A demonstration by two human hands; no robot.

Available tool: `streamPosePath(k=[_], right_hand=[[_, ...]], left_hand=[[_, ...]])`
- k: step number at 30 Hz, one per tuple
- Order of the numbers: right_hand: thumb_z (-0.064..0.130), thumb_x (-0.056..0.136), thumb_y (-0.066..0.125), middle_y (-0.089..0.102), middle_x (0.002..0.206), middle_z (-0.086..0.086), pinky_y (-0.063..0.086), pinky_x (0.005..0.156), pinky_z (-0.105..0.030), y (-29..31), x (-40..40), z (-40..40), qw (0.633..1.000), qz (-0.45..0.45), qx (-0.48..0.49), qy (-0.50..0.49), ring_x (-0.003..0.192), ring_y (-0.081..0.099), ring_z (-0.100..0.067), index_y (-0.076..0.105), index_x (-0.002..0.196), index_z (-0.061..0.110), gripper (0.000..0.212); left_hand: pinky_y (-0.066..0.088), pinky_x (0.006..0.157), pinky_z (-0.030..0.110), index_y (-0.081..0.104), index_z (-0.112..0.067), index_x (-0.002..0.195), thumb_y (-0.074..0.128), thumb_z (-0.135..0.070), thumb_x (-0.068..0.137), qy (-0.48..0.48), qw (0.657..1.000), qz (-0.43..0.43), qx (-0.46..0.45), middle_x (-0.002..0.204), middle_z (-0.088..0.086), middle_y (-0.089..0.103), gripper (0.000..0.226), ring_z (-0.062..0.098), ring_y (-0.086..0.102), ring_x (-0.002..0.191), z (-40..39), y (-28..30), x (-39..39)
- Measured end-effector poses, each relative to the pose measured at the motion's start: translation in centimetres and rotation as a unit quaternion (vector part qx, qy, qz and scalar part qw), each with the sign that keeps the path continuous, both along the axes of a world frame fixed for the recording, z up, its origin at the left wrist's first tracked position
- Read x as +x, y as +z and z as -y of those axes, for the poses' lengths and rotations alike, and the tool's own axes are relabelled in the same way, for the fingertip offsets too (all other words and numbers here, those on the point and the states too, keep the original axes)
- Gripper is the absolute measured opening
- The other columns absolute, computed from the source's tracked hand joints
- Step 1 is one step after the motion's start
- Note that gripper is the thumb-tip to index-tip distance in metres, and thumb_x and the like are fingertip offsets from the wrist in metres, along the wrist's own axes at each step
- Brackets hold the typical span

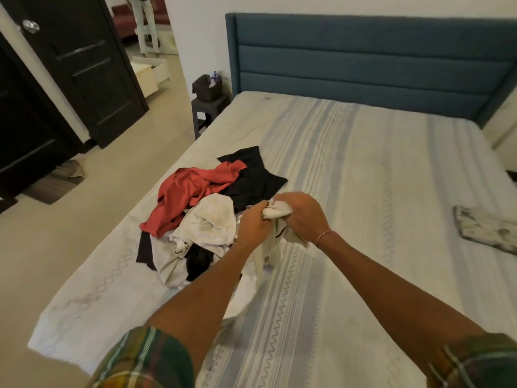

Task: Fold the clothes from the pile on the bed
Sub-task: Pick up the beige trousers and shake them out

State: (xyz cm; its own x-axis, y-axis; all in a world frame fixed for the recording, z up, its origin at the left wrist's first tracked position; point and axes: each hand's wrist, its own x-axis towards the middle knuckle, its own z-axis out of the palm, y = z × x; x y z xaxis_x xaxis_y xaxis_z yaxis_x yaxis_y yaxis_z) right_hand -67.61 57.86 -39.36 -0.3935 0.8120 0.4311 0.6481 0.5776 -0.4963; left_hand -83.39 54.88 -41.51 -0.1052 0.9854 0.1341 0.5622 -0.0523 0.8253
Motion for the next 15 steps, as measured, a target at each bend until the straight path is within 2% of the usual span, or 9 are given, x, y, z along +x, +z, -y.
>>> streamPosePath(k=[2,4,6,8,10,13,15], right_hand=[[0.033,0.086,0.075,0.065,0.125,-0.003,0.051,0.095,-0.039,1.3,2.2,0.0,0.996,-0.05,-0.067,-0.021,0.108,0.06,-0.023,0.056,0.135,0.022,0.053],[0.05,0.079,0.077,0.059,0.131,0.002,0.048,0.096,-0.03,2.1,5.2,0.6,0.986,-0.11,-0.121,-0.04,0.114,0.057,-0.016,0.045,0.14,0.026,0.073],[0.061,0.074,0.071,0.061,0.127,0.001,0.051,0.094,-0.034,2.2,8.3,1.4,0.983,-0.107,-0.135,-0.065,0.111,0.059,-0.019,0.048,0.137,0.023,0.077],[0.067,0.073,0.064,0.067,0.114,-0.003,0.052,0.087,-0.042,2.5,11.4,2.2,0.982,-0.072,-0.148,-0.094,0.101,0.062,-0.024,0.059,0.126,0.019,0.072],[0.062,0.081,0.072,0.07,0.108,0.003,0.05,0.085,-0.036,3.7,14.5,2.7,0.969,-0.095,-0.211,-0.085,0.097,0.063,-0.02,0.065,0.117,0.023,0.053],[0.041,0.091,0.072,0.075,0.097,0.004,0.05,0.081,-0.033,6.1,19.4,3.3,0.954,-0.112,-0.278,-0.019,0.09,0.068,-0.008,0.073,0.098,0.027,0.016],[0.035,0.095,0.07,0.076,0.095,-0.005,0.054,0.08,-0.036,8.0,21.5,3.9,0.946,-0.124,-0.3,0.015,0.087,0.07,-0.012,0.075,0.093,0.022,0.015]], left_hand=[[0.053,0.075,0.048,0.067,0.001,0.093,0.046,-0.021,0.078,-0.01,0.999,0.017,0.036,0.088,0.015,0.071,0.034,0.029,0.066,0.081,-0.5,2.9,1.9],[0.054,0.075,0.045,0.07,-0.003,0.094,0.047,-0.024,0.078,-0.025,0.997,0.032,0.072,0.089,0.012,0.073,0.035,0.03,0.068,0.084,-0.8,6.1,4.1],[0.055,0.075,0.042,0.073,-0.01,0.093,0.046,-0.02,0.077,-0.063,0.993,0.045,0.086,0.089,0.009,0.074,0.033,0.026,0.069,0.085,-0.8,8.8,6.2],[0.056,0.075,0.041,0.075,-0.015,0.091,0.045,-0.012,0.077,-0.078,0.991,0.067,0.088,0.091,0.008,0.076,0.034,0.026,0.07,0.088,-0.6,11.0,8.0],[0.057,0.077,0.041,0.079,-0.02,0.087,0.048,-0.008,0.079,-0.088,0.99,0.084,0.077,0.091,0.004,0.077,0.034,0.024,0.072,0.09,-0.6,12.6,9.7],[0.051,0.071,0.029,0.077,-0.03,0.079,0.056,-0.004,0.086,-0.094,0.989,0.1,0.053,0.079,-0.011,0.073,0.034,0.003,0.065,0.076,-0.5,15.0,12.5],[0.046,0.066,0.02,0.074,-0.026,0.076,0.063,-0.005,0.093,-0.078,0.989,0.115,0.045,0.069,-0.019,0.068,0.03,-0.006,0.057,0.065,-0.6,16.7,14.1]])
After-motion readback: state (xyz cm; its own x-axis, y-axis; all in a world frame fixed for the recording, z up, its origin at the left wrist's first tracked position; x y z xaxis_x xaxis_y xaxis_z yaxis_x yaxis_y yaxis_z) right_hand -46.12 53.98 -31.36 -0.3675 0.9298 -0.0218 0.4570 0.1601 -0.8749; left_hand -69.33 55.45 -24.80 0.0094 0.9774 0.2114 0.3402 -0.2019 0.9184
